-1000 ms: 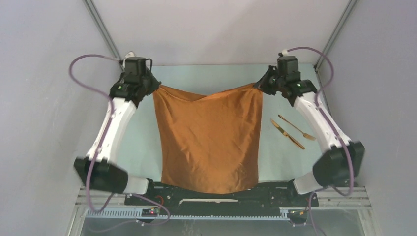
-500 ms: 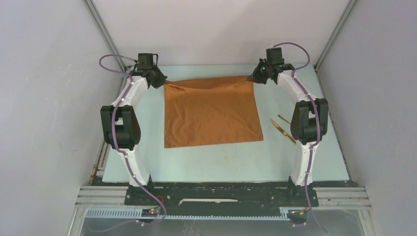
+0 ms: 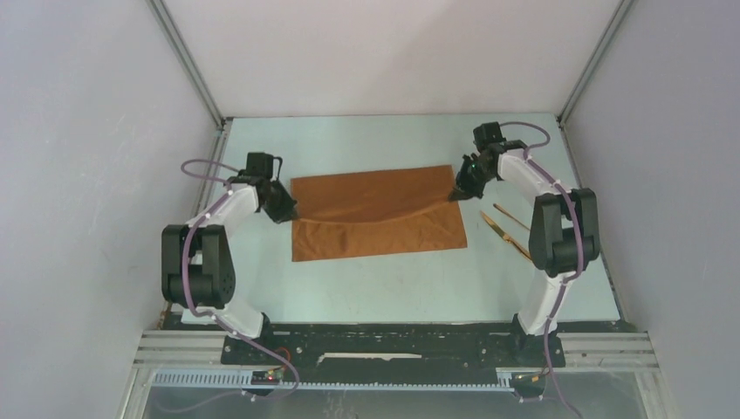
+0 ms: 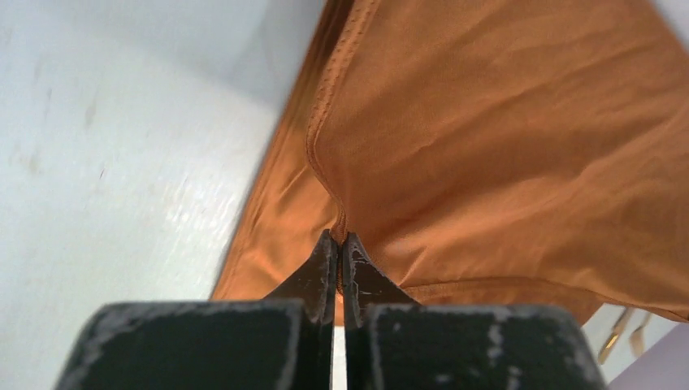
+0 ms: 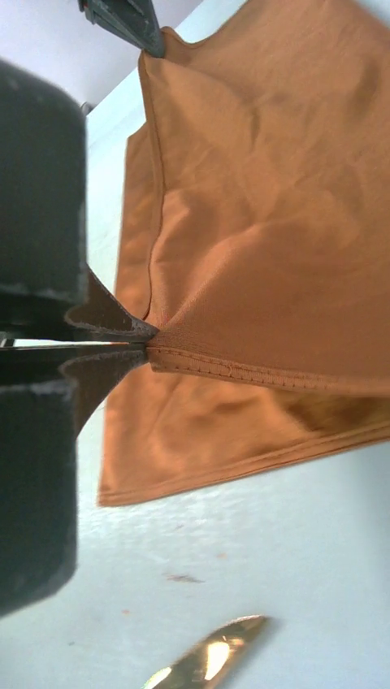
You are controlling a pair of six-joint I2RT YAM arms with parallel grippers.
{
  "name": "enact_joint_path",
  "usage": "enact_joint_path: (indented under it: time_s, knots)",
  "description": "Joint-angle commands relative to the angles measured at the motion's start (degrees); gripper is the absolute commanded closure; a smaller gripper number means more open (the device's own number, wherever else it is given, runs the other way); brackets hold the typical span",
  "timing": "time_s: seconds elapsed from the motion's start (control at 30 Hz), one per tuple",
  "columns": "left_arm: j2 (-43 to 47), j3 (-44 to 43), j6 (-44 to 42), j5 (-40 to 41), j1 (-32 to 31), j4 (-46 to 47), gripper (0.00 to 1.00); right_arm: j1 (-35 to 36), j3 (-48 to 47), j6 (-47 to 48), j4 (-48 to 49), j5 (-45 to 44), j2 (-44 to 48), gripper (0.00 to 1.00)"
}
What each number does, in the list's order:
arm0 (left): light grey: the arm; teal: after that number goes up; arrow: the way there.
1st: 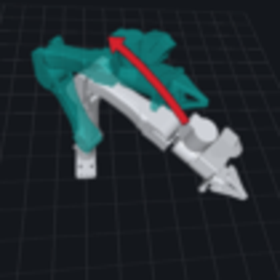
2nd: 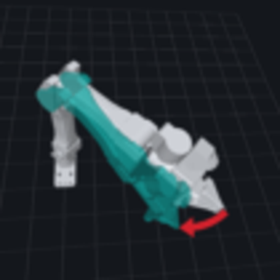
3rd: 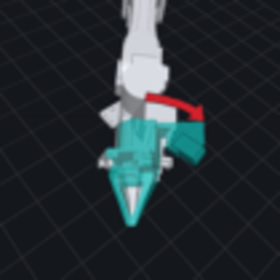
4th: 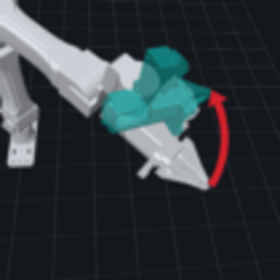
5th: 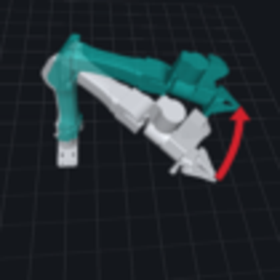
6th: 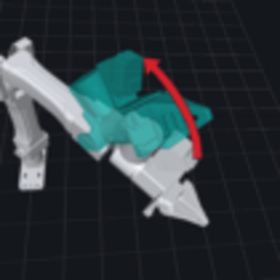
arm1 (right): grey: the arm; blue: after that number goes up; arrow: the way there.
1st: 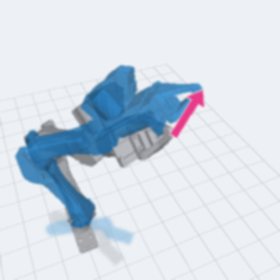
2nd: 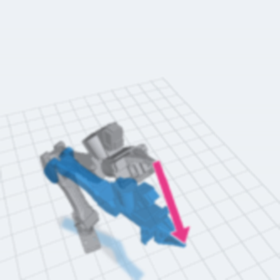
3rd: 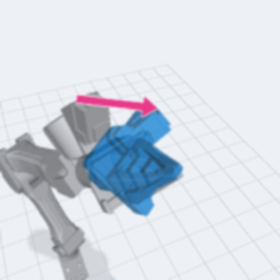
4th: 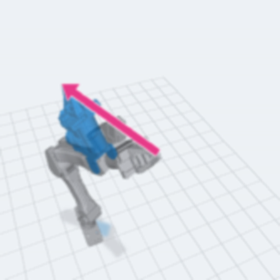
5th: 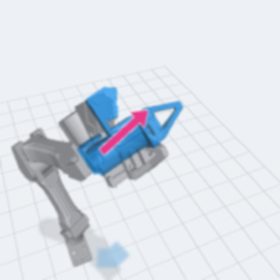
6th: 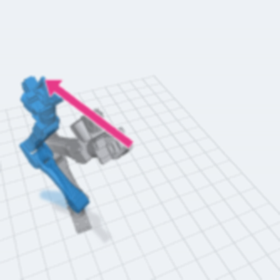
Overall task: Fold the napkin into a case and place the utensils inside
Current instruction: Fold and flatten the napkin at the center of the board.
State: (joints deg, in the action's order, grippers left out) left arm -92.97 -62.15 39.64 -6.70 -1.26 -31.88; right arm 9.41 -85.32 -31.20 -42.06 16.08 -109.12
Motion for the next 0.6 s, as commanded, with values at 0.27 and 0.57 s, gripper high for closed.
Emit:
enact_joint_path:
  time_s: [0.27, 0.57]
  knots:
    - [8.5, 14.5, -4.0, -1.6, -1.4, 2.5, 1.0, -0.2, 17.7, 5.2, 3.3, 0.3, 10.1, 1.0]
    - [9.1, 16.9, -3.2, 0.5, -2.0, 3.4, 1.0, 0.1, 20.9, 5.0, 4.9, 0.4, 10.4, 1.0]
